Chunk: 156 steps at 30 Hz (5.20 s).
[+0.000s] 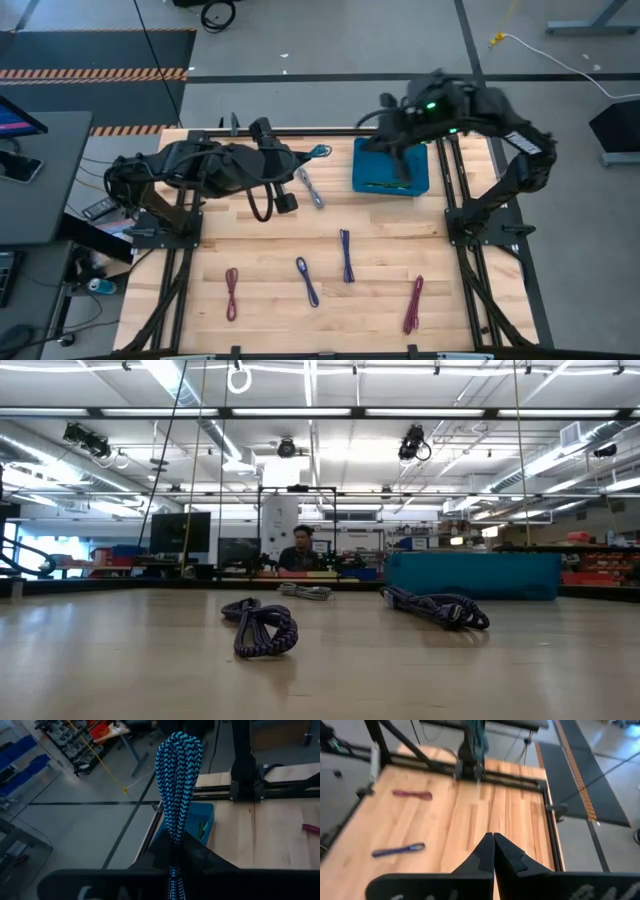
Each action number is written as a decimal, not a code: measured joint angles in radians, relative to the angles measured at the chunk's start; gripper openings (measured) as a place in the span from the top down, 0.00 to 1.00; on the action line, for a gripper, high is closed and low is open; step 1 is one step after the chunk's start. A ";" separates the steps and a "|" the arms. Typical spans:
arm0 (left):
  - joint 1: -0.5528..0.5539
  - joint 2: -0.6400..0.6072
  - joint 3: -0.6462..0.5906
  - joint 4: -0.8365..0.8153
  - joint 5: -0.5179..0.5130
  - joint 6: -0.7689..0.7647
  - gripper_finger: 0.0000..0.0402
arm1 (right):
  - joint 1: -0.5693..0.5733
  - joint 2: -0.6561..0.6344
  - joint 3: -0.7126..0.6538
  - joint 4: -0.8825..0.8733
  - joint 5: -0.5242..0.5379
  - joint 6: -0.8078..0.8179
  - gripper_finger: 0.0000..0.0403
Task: Pick and place USB-C Cables
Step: Put the black blue charger cable into the blue bin
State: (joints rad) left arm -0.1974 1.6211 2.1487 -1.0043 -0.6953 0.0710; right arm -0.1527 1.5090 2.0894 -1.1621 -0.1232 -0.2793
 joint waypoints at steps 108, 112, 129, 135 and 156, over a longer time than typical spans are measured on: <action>0.003 -0.005 -0.002 -0.472 0.160 -0.482 0.57 | -0.177 -0.101 -0.142 0.082 0.349 0.062 0.92; 0.003 -0.005 -0.002 -0.477 0.162 -0.482 0.57 | -0.209 -0.163 -0.234 0.007 0.370 0.120 0.92; 0.003 -0.005 -0.002 -0.473 0.162 -0.487 0.57 | -0.338 -0.657 -1.137 0.477 0.191 0.434 0.92; 0.004 -0.005 -0.002 -0.473 0.163 -0.506 0.57 | -0.355 -0.700 -1.367 0.688 0.175 0.516 0.92; 0.003 -0.005 -0.002 -0.466 0.163 -0.506 0.57 | -0.372 -0.697 -1.707 0.937 0.137 0.674 0.92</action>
State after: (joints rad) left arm -0.1940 1.6161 2.1468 -1.4700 -0.5327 -0.4351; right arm -0.5251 0.8116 0.3824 -0.2253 0.0136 0.3949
